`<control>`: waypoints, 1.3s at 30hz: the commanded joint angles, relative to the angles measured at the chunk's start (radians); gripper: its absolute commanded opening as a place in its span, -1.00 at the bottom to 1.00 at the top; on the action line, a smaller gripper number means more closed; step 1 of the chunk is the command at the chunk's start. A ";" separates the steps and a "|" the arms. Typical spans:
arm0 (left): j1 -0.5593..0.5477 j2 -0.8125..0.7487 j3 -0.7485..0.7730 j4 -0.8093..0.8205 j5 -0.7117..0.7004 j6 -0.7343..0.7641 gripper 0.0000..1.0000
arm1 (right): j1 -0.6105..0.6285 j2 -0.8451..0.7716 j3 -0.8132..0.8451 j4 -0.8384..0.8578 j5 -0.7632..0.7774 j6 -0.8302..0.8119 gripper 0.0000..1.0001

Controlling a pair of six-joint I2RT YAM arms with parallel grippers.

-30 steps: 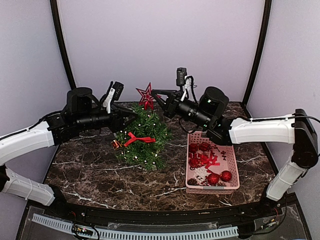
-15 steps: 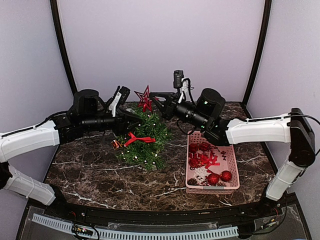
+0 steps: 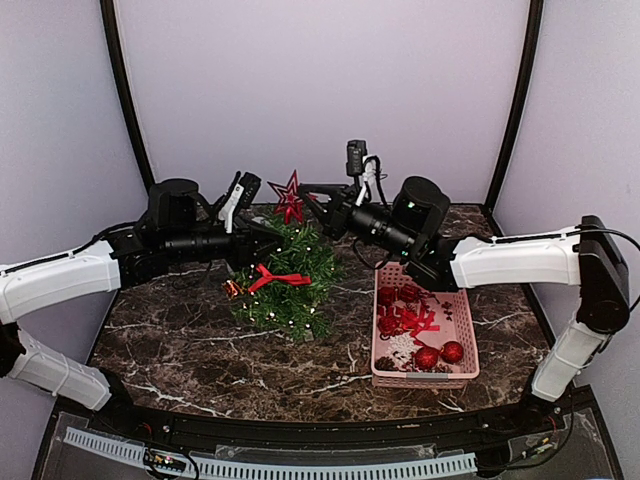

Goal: Decorate the small christmas tree
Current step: Insert the ornament star at the top of the tree.

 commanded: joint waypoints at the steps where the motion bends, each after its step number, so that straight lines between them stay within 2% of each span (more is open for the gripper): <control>1: 0.004 0.002 0.012 0.030 0.006 0.008 -0.49 | -0.007 0.006 -0.011 0.063 -0.008 0.022 -1.00; 18: 0.005 0.013 0.013 0.035 0.005 0.009 -0.59 | -0.007 0.025 -0.055 0.095 -0.008 0.033 -1.00; 25: 0.005 0.019 0.017 0.039 0.003 0.013 -0.72 | -0.005 0.042 -0.050 0.084 -0.019 0.026 -1.00; 34: 0.004 0.019 0.017 0.037 -0.003 0.018 -0.97 | -0.005 0.032 -0.036 0.023 -0.040 -0.022 -1.00; 39: 0.004 0.024 0.017 0.040 -0.003 0.019 -1.00 | 0.000 0.041 -0.004 -0.032 -0.059 -0.052 -1.00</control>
